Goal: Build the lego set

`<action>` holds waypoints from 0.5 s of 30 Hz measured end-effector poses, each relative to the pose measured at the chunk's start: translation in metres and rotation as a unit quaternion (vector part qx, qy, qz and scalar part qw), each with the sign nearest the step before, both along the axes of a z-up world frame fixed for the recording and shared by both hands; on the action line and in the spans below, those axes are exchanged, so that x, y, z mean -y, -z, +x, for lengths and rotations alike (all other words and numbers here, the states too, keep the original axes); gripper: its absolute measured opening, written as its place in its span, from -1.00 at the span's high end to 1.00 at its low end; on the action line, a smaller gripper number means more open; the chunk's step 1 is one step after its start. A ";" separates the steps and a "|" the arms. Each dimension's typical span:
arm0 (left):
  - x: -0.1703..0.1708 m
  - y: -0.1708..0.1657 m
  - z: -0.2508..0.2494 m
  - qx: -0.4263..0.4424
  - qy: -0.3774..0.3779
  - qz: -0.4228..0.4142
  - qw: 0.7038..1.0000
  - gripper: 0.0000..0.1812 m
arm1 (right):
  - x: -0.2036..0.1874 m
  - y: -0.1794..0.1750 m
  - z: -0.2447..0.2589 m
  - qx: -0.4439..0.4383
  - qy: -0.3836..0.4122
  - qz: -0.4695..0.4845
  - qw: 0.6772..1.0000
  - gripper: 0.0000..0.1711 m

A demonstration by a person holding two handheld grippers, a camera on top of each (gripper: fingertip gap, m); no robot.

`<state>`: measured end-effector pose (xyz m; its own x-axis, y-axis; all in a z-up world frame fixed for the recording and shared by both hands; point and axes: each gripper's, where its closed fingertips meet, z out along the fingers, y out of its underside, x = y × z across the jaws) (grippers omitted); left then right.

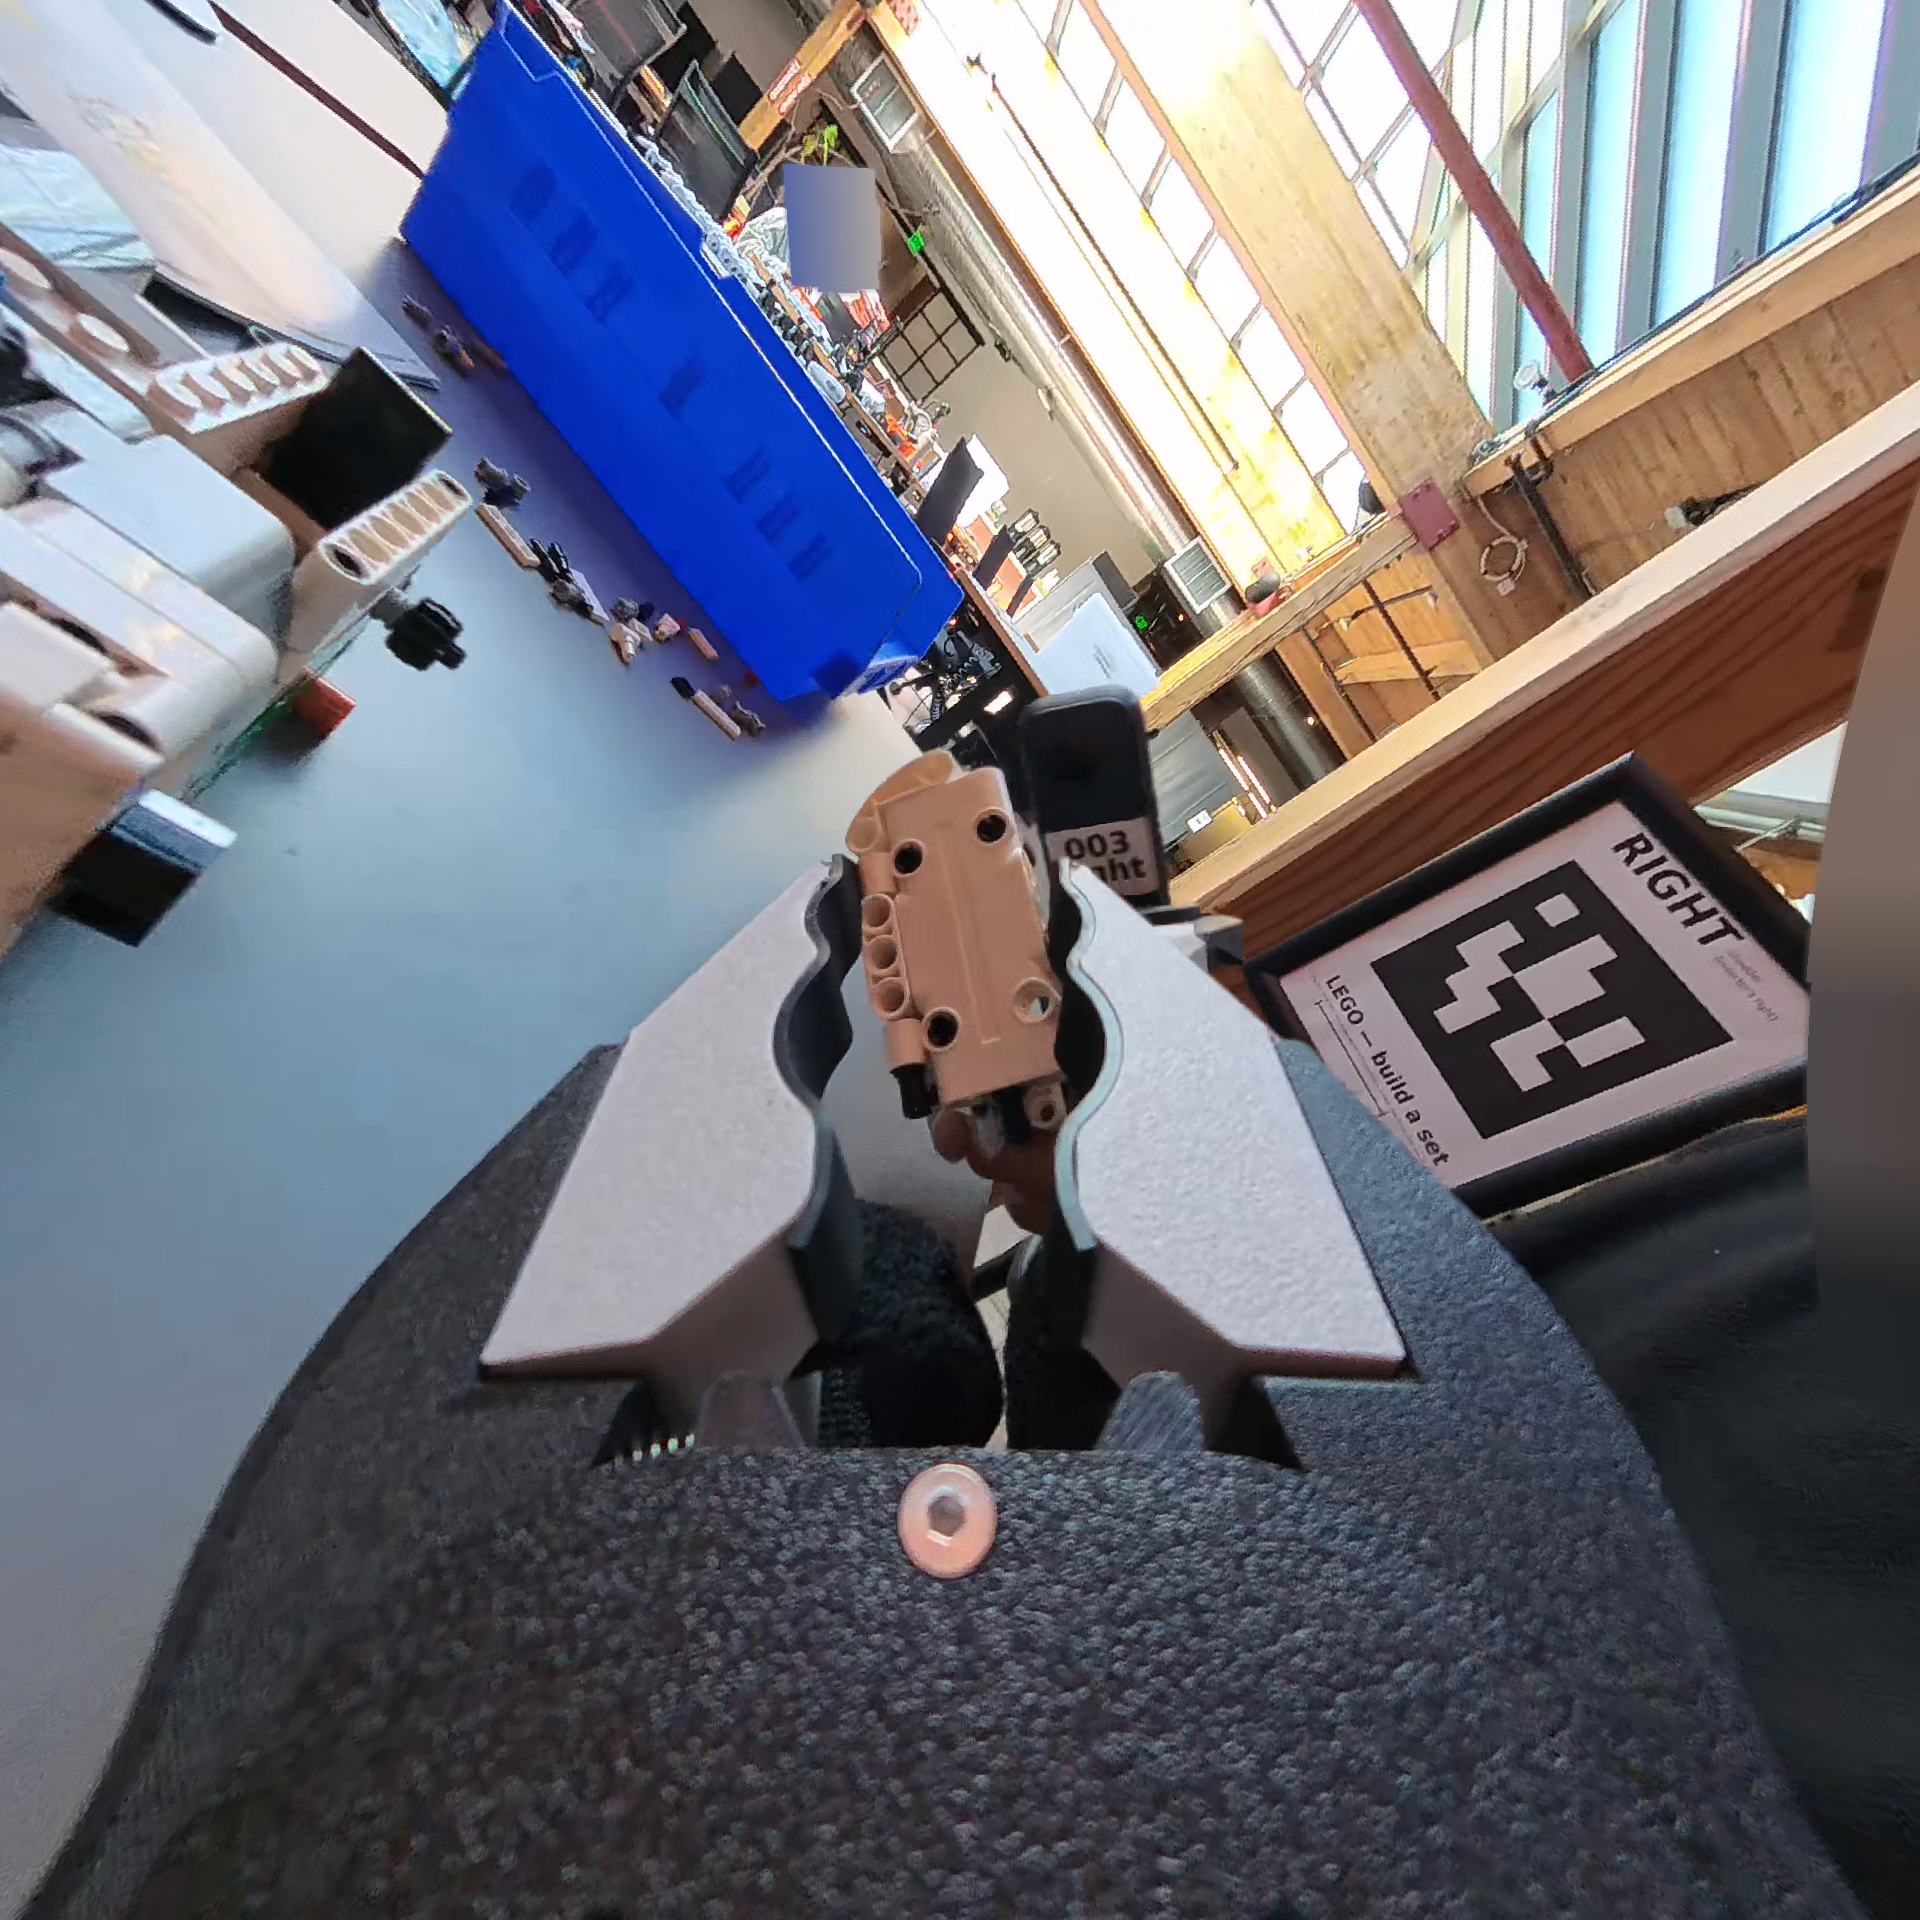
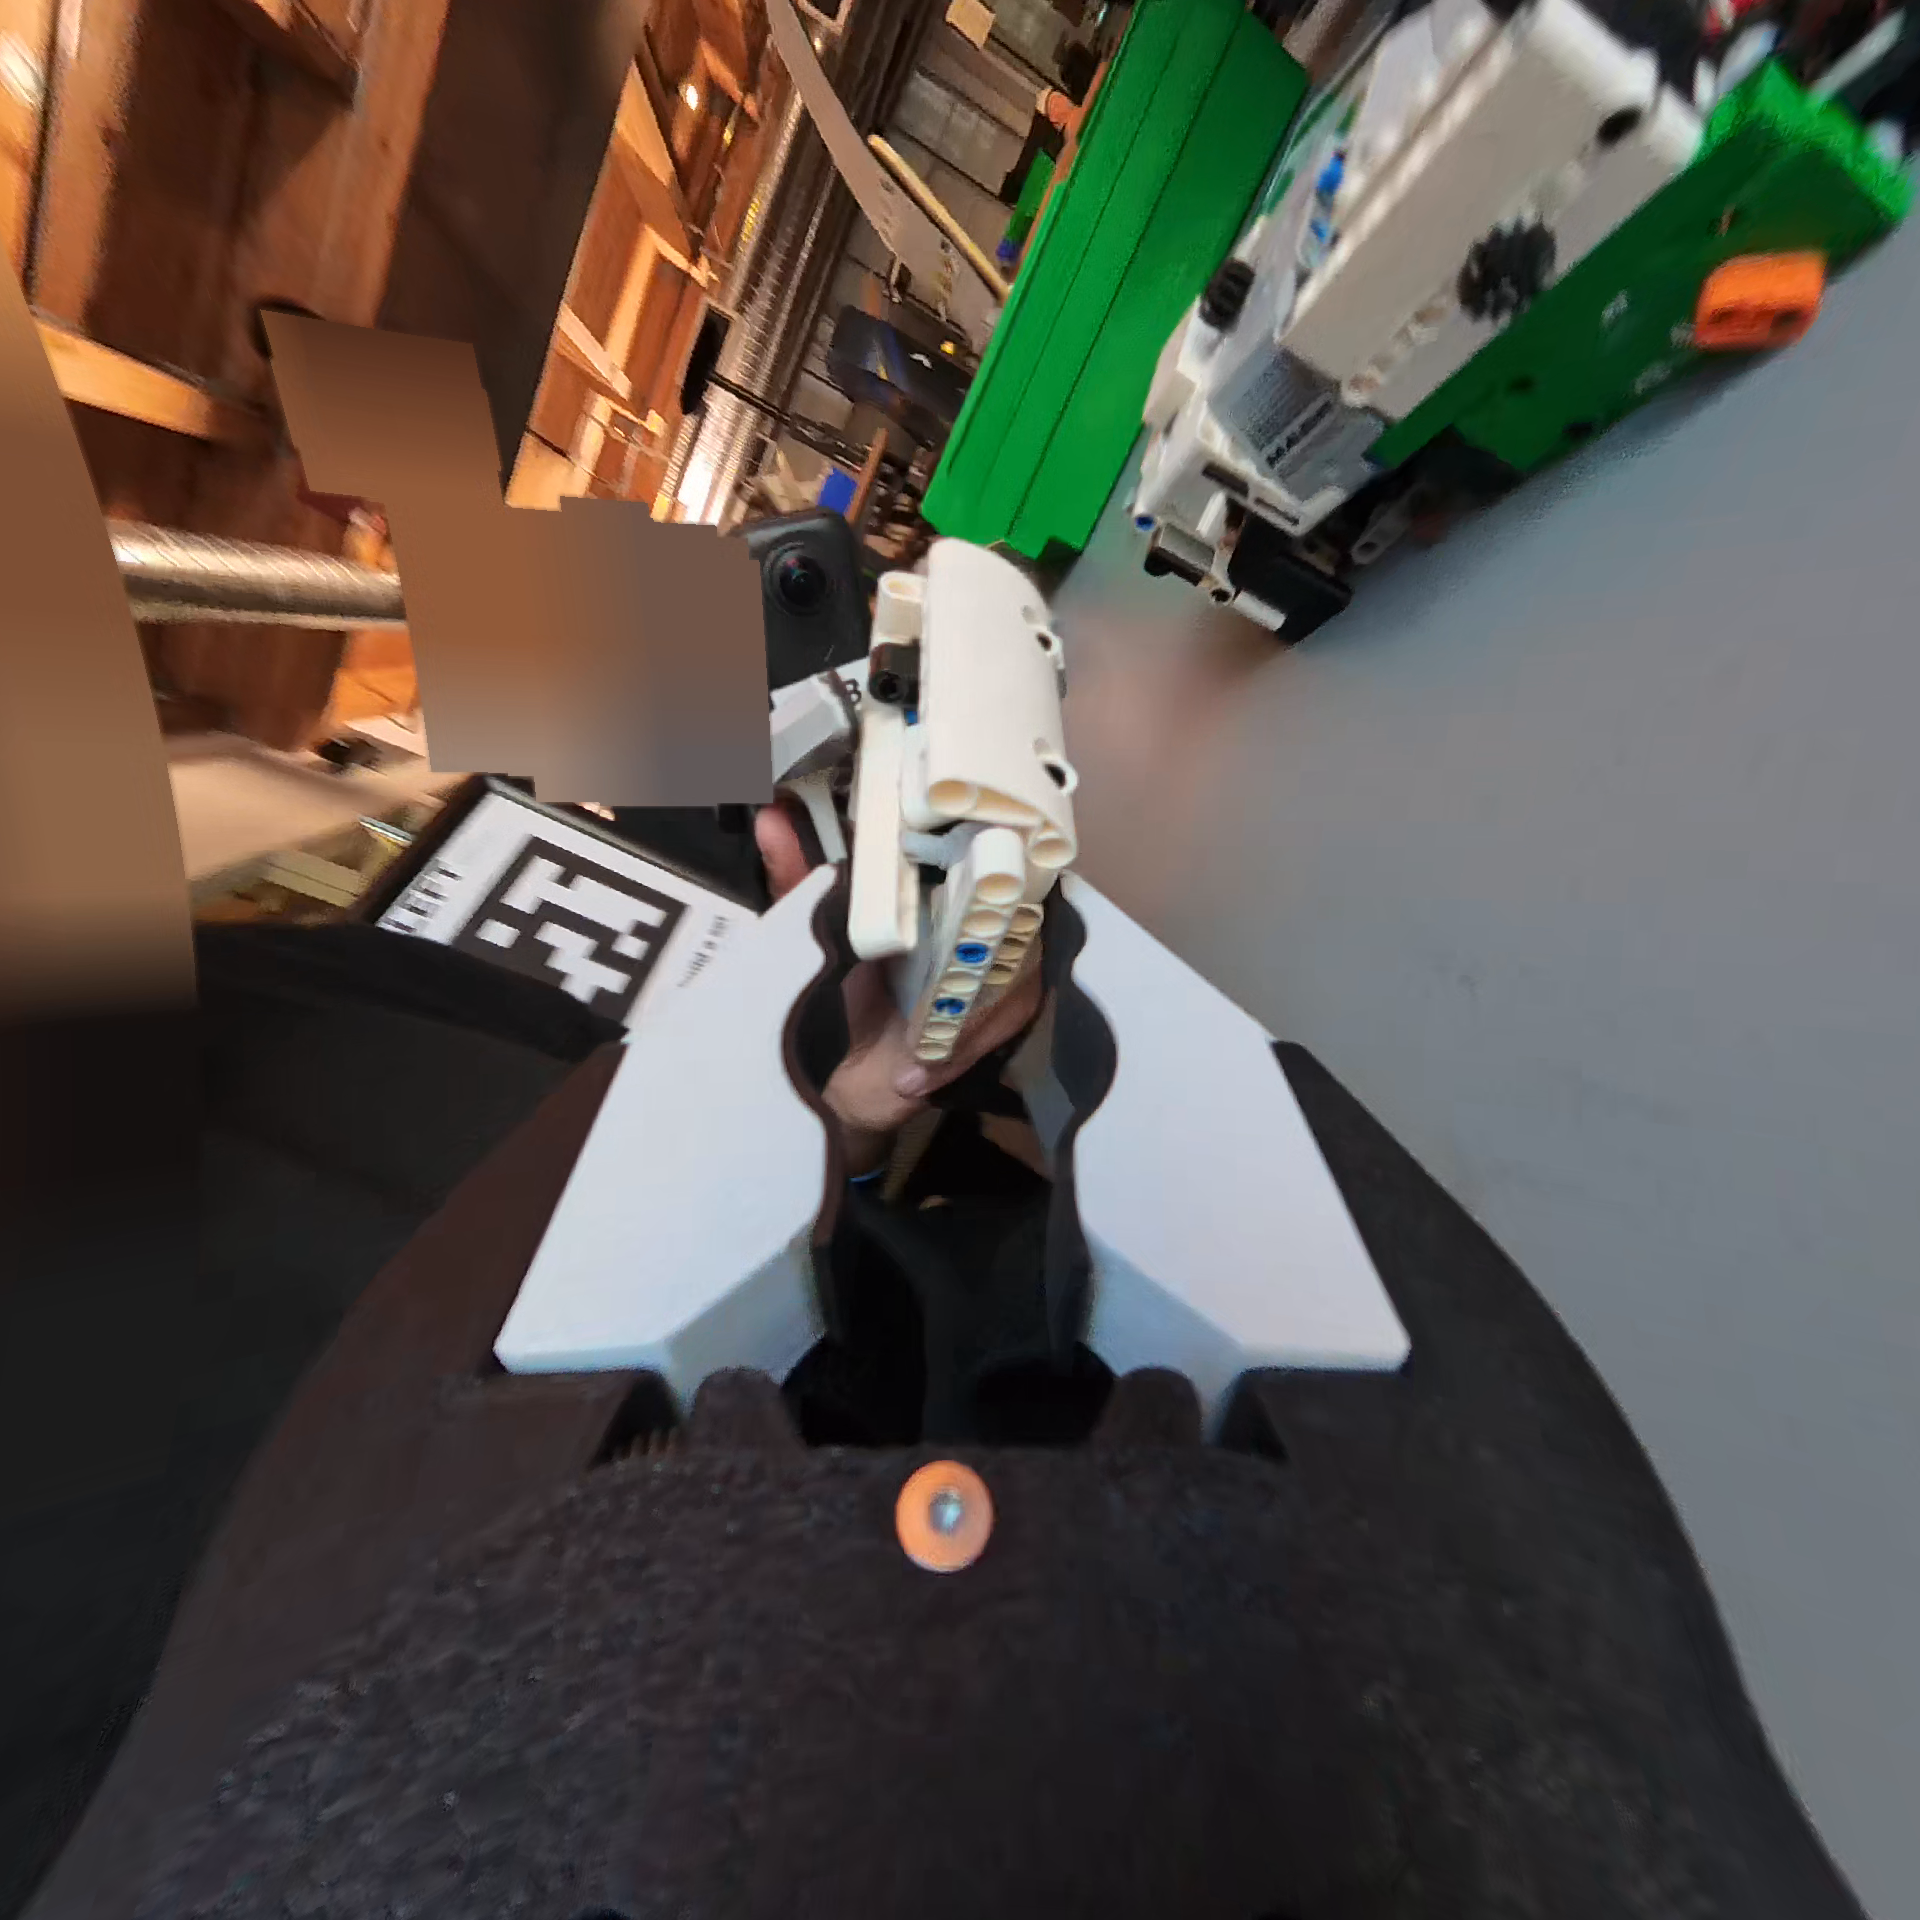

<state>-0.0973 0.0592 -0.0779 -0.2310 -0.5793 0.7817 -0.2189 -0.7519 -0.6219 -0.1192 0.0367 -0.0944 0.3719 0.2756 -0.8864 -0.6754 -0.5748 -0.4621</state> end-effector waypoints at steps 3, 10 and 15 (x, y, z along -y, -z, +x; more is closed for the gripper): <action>-0.003 0.002 0.002 -0.004 0.000 -0.008 1.000 0.62 | -0.005 0.003 0.009 0.084 0.018 0.005 0.996 0.57; -0.007 0.021 0.007 -0.053 -0.014 -0.002 0.999 0.63 | -0.010 0.019 0.025 0.161 0.036 -0.014 0.986 0.67; -0.024 0.046 0.003 -0.128 -0.047 -0.009 0.991 0.63 | -0.010 0.023 0.057 0.232 0.084 -0.018 0.969 0.62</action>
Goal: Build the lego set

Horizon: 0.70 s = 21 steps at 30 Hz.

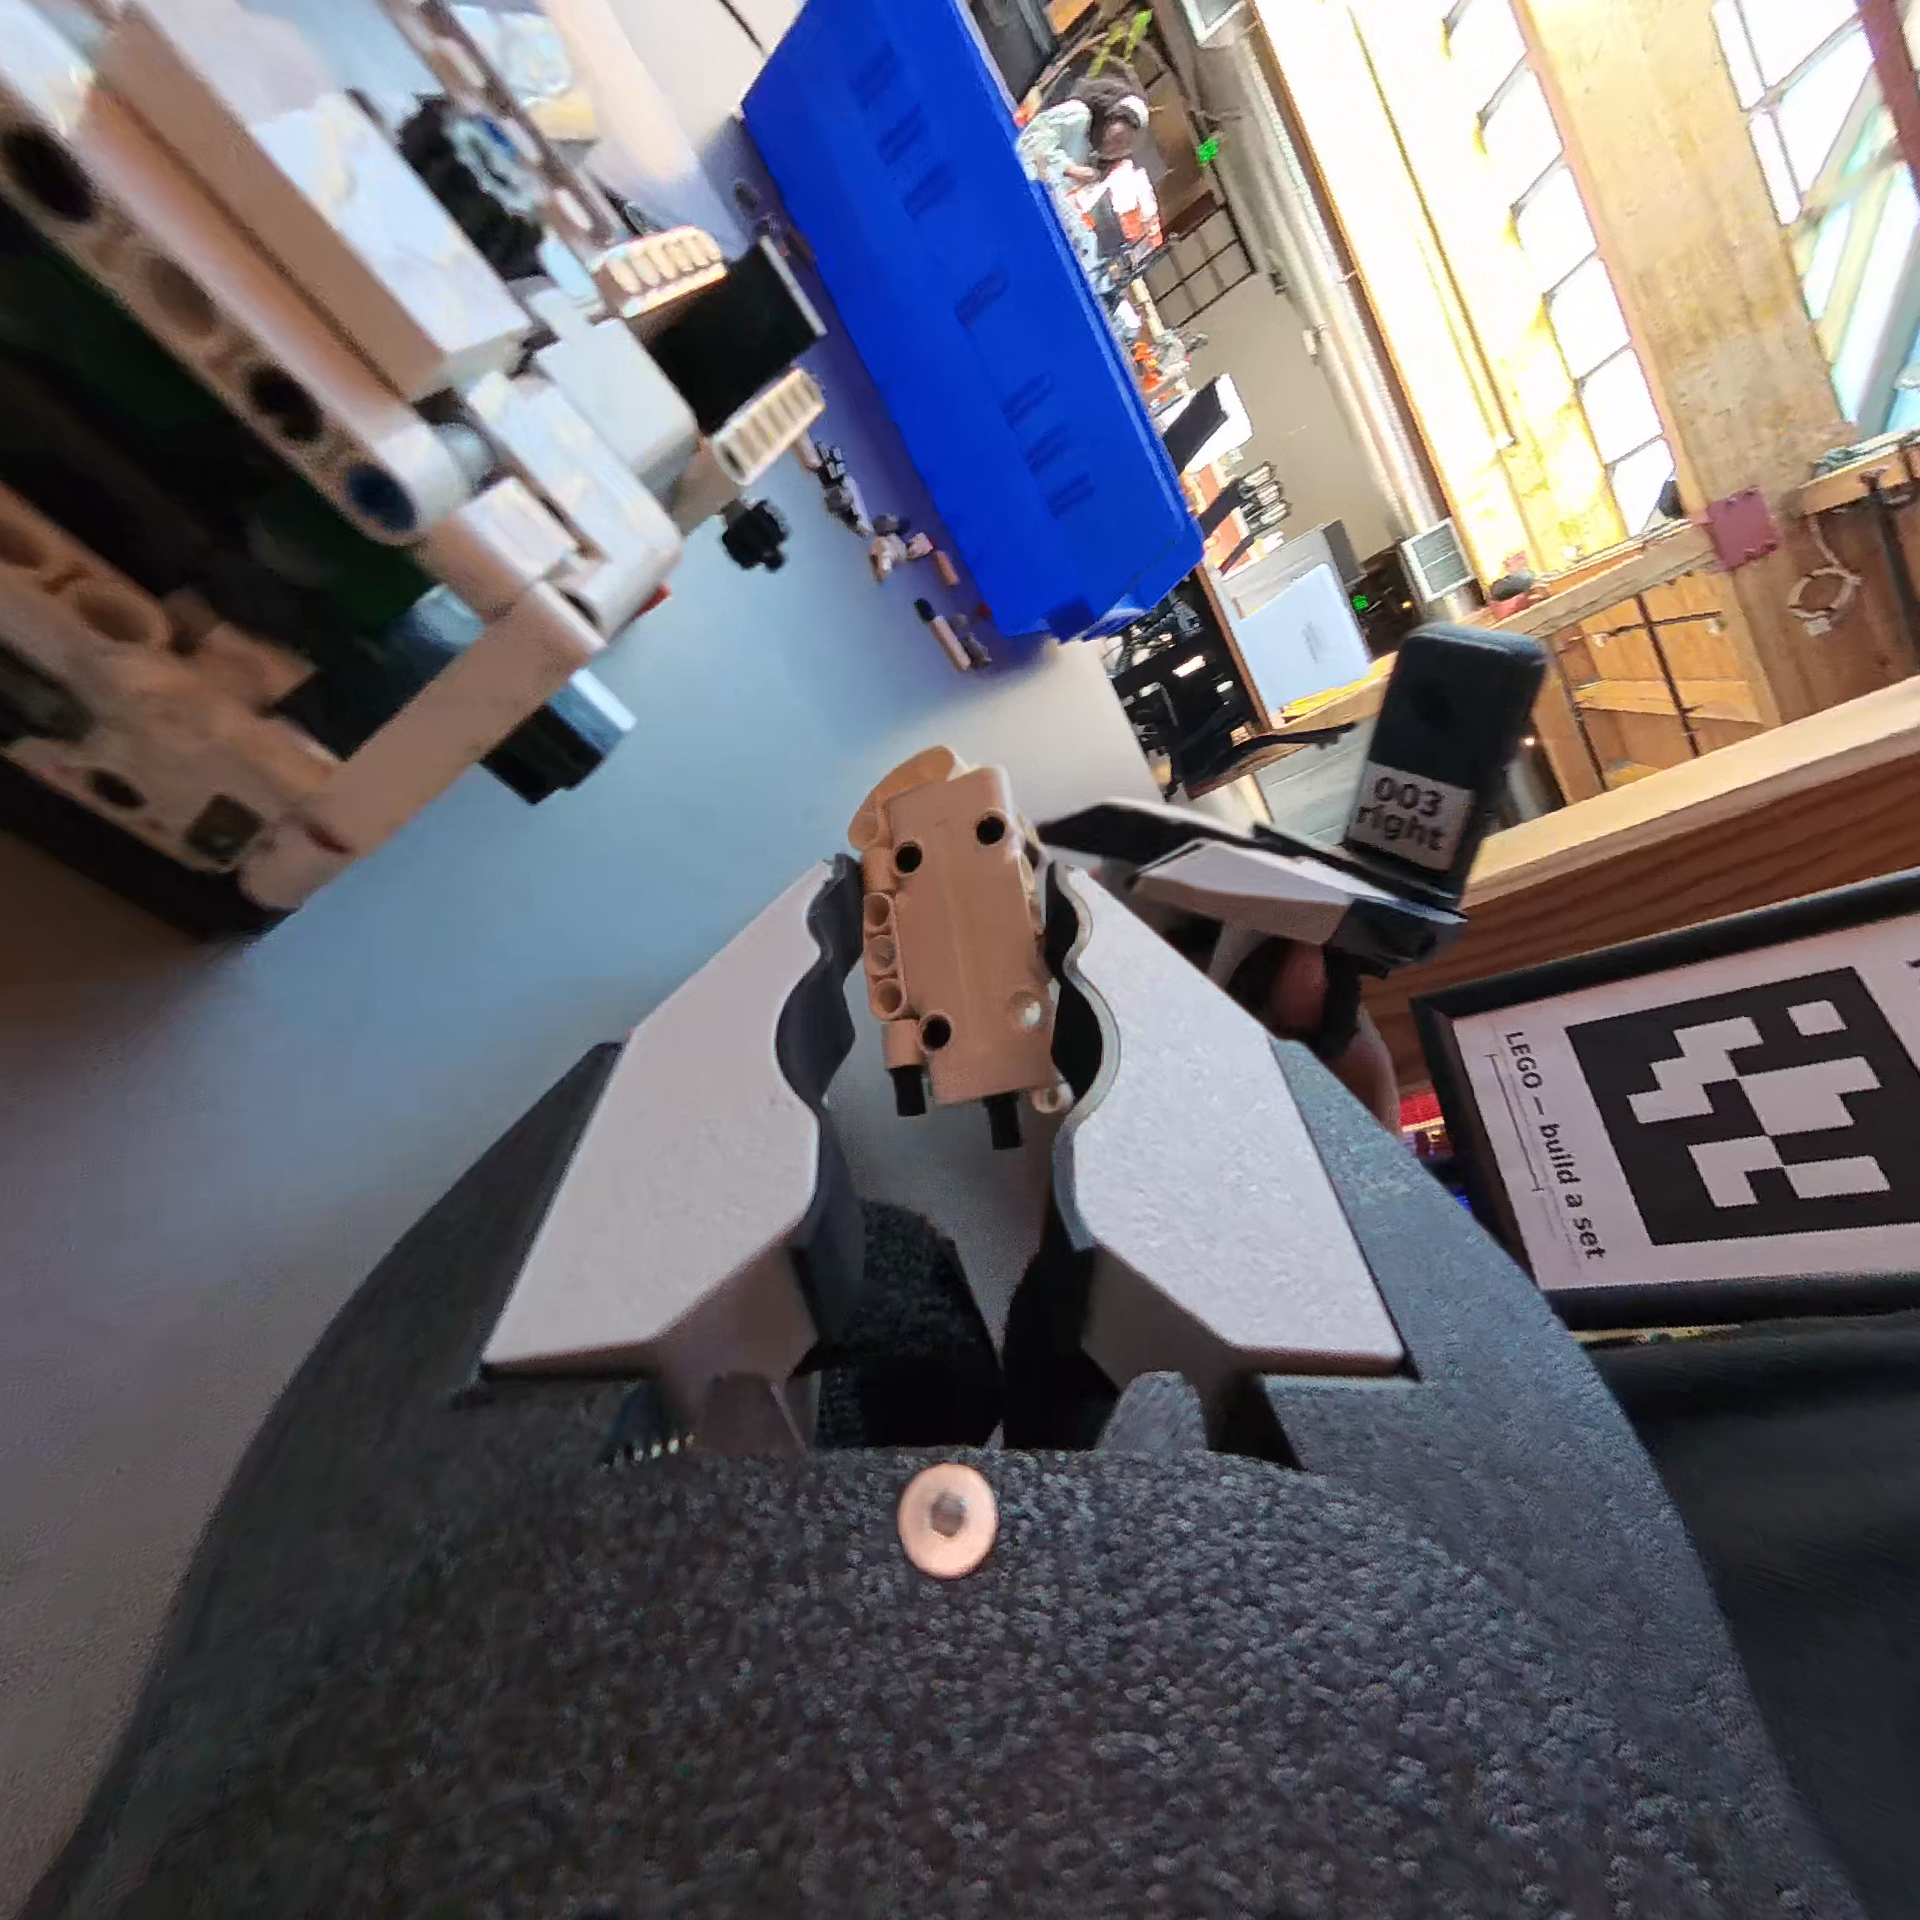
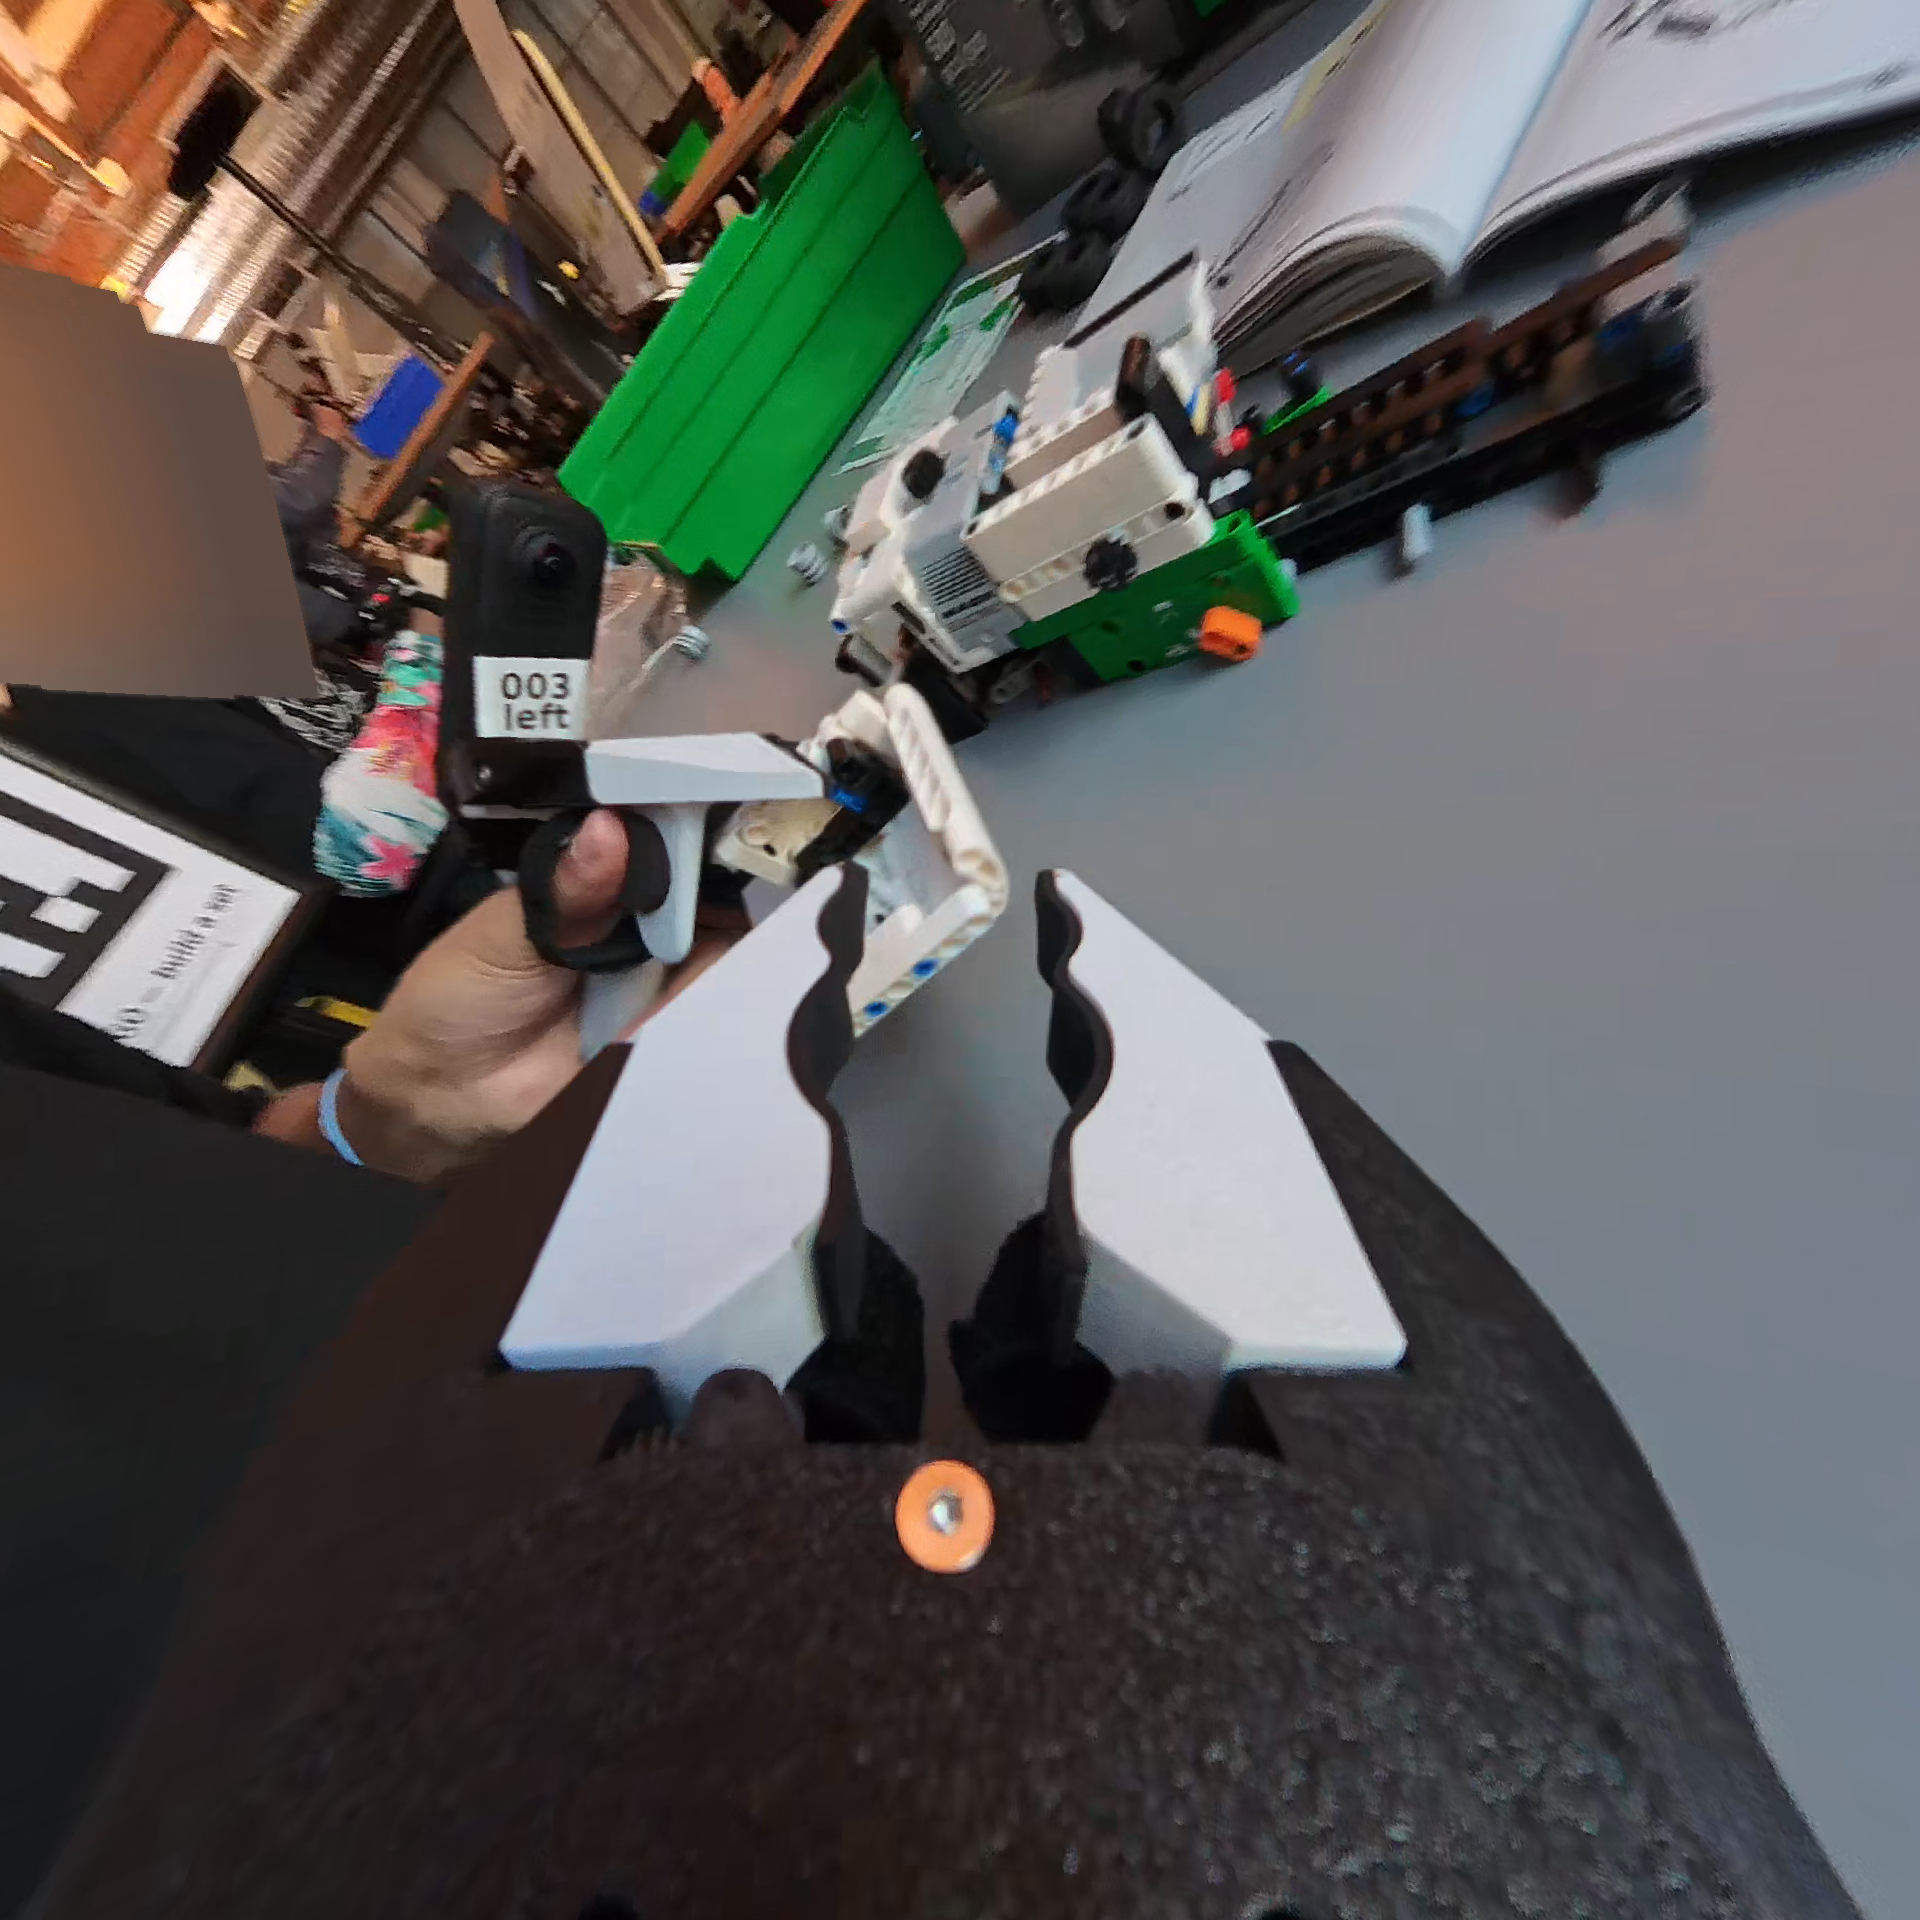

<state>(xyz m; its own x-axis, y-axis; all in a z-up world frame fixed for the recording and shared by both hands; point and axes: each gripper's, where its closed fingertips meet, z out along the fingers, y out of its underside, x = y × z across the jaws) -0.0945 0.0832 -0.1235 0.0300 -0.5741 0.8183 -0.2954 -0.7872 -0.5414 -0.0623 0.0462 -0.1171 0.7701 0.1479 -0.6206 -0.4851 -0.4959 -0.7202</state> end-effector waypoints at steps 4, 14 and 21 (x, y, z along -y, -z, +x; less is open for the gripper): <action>-0.002 0.013 -0.003 -0.044 0.007 0.031 0.999 0.63 | 0.008 -0.004 0.002 0.080 -0.030 0.005 0.996 0.63; 0.003 0.022 -0.031 -0.098 0.030 0.249 0.963 0.55 | 0.075 0.017 -0.111 0.161 -0.224 0.047 0.960 0.74; 0.002 -0.006 -0.078 -0.024 0.000 0.348 0.937 0.50 | 0.114 0.044 -0.138 0.166 -0.188 0.047 0.967 0.78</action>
<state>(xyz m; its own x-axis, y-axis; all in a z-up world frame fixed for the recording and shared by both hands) -0.1724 0.0813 -0.1175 0.0568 -0.9681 0.2441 -0.3321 -0.2489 -0.9098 -0.2006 -0.0680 -0.1616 0.8057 0.4995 -0.3183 -0.0176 -0.5170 -0.8558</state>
